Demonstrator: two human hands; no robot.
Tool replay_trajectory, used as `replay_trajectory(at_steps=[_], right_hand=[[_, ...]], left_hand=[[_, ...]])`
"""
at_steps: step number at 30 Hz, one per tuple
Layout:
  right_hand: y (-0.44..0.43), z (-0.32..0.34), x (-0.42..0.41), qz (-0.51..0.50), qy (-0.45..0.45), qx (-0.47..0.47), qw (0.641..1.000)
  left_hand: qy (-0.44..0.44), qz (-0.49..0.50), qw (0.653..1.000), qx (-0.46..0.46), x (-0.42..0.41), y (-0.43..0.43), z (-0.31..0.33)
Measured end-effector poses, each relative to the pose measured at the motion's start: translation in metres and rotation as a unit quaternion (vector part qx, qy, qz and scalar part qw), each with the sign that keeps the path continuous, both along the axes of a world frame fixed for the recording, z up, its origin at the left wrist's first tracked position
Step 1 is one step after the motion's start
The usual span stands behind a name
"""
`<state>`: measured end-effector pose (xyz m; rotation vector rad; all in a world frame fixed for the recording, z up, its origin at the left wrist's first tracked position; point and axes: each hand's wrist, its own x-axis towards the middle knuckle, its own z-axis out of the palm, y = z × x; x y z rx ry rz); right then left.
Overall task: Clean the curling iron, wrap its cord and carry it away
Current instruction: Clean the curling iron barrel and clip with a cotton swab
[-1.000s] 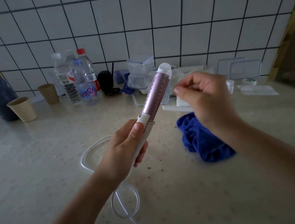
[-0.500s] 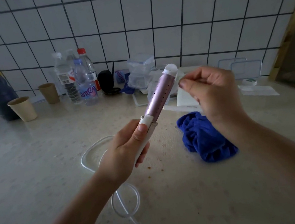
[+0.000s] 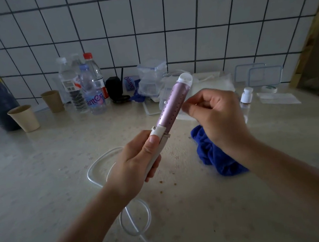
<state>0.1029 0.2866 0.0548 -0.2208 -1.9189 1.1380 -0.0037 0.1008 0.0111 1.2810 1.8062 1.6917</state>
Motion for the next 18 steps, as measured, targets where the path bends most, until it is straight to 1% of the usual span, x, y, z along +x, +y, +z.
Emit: replay_trajectory(at_steps=[2,5,8,13,15,18], right_hand=[[-0.004,-0.003,0.001,0.017,-0.010,0.036,0.999],[-0.024,-0.020,0.001,0.037,-0.062,0.103,0.992],[-0.019,-0.019,-0.001,0.001,-0.058,0.105,0.993],[0.004,0.001,0.001,-0.051,-0.018,0.067,0.996],[0.002,-0.003,0.000,-0.041,-0.023,0.072,0.996],[-0.012,-0.014,-0.001,-0.015,-0.058,0.108,0.992]], left_hand=[[-0.003,0.007,1.000,0.004,0.001,0.000,0.000],[-0.014,0.007,1.000,0.026,0.000,0.000,0.001],[-0.008,0.017,1.000,0.022,0.000,0.002,0.001],[0.011,0.023,1.000,0.000,0.003,0.001,-0.001],[0.010,0.026,1.000,-0.001,0.003,0.000,-0.001],[0.005,0.030,1.000,0.008,0.003,0.000,0.001]])
